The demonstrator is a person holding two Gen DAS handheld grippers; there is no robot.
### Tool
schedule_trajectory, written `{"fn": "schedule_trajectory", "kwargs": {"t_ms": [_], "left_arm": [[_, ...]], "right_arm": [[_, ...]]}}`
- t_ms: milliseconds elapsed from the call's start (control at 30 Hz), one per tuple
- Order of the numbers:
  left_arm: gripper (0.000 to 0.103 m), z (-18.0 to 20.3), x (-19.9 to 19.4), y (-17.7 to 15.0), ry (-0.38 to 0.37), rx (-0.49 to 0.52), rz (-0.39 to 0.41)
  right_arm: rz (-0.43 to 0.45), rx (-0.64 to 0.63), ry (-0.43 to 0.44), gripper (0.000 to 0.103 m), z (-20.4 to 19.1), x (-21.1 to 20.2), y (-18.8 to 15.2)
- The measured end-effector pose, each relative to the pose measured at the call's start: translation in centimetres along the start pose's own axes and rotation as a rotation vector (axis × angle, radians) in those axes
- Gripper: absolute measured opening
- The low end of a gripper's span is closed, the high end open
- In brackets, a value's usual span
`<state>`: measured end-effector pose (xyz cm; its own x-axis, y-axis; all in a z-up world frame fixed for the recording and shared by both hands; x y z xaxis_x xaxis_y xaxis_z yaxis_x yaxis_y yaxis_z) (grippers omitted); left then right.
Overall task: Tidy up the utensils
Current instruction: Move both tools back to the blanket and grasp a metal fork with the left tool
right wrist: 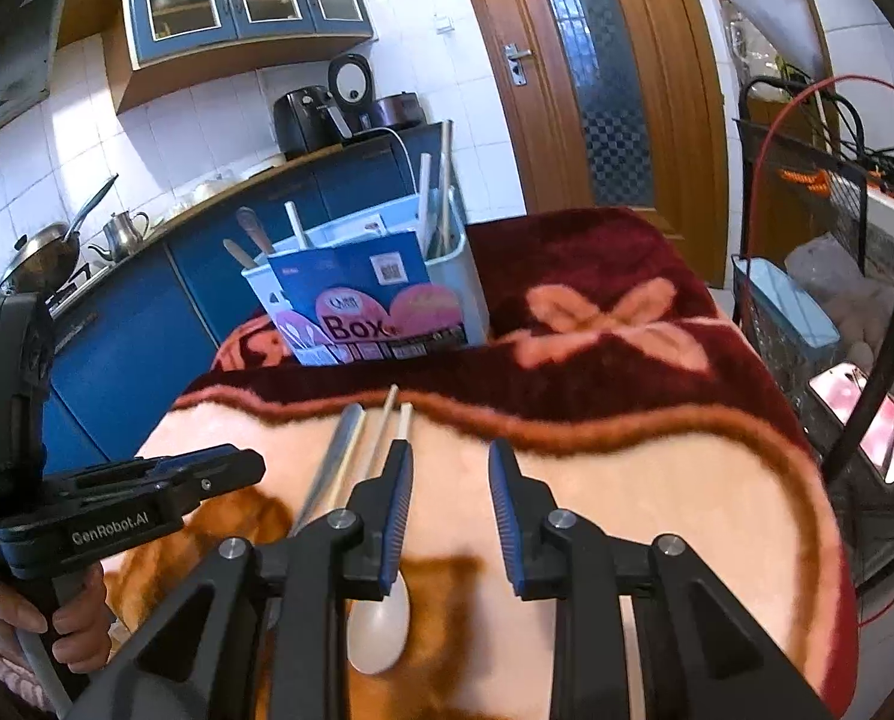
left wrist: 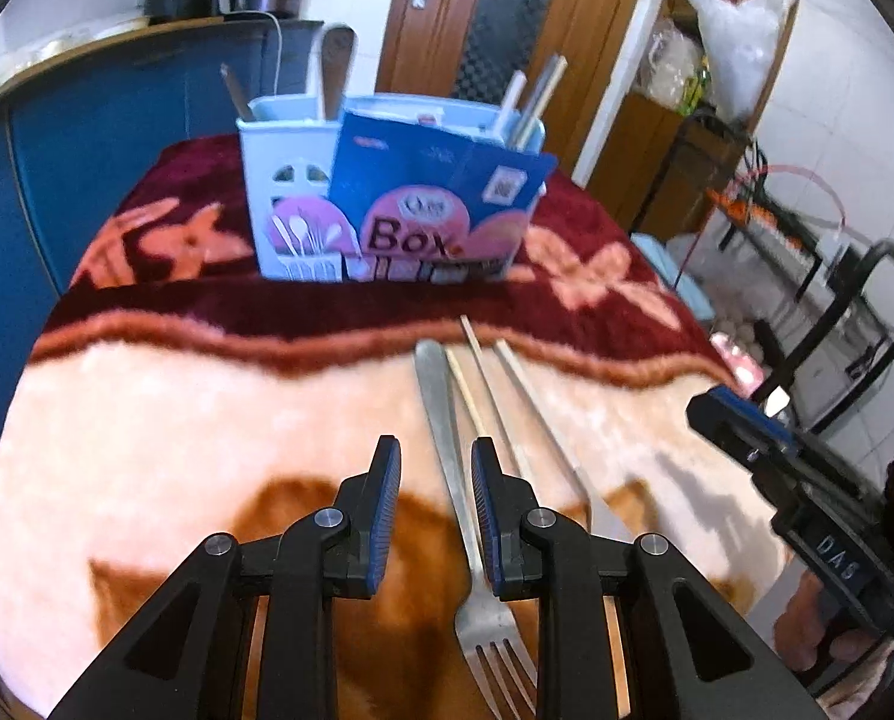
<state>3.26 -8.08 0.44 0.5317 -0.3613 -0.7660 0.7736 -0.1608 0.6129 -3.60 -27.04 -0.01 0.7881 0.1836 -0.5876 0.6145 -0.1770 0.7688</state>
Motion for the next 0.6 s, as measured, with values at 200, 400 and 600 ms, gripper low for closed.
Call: {"fn": "schedule_trajectory", "kwargs": {"t_ms": [200, 400, 600], "left_arm": [[0.025, 0.8, 2.1, -0.8, 0.017, 0.026, -0.089], [0.025, 0.9, 4.1, -0.5, 0.037, 0.048, -0.174], [0.023, 1.4, 5.1, 0.5, 0.038, 0.09, -0.232]], "right_arm": [[-0.013, 0.017, -0.002, 0.033, 0.9, -0.1, -0.5], [-0.021, 0.03, 0.012, 0.036, 1.5, -0.1, -0.9], [-0.019, 0.054, 0.004, 0.036, 2.2, -0.1, -1.1]]}}
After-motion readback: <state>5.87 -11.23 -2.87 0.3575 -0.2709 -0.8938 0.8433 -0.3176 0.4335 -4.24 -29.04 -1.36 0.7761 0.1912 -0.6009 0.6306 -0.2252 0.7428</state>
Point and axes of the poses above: each gripper's, at about its wrist camera, not at the fingertips, and x roughly the way its jaws point, z to its right, y to its top, the point moved 2 cm from there along x, roughly the way its jaws point, and after that the axes turned 2 degrees about -z, right-handed, at the moved point
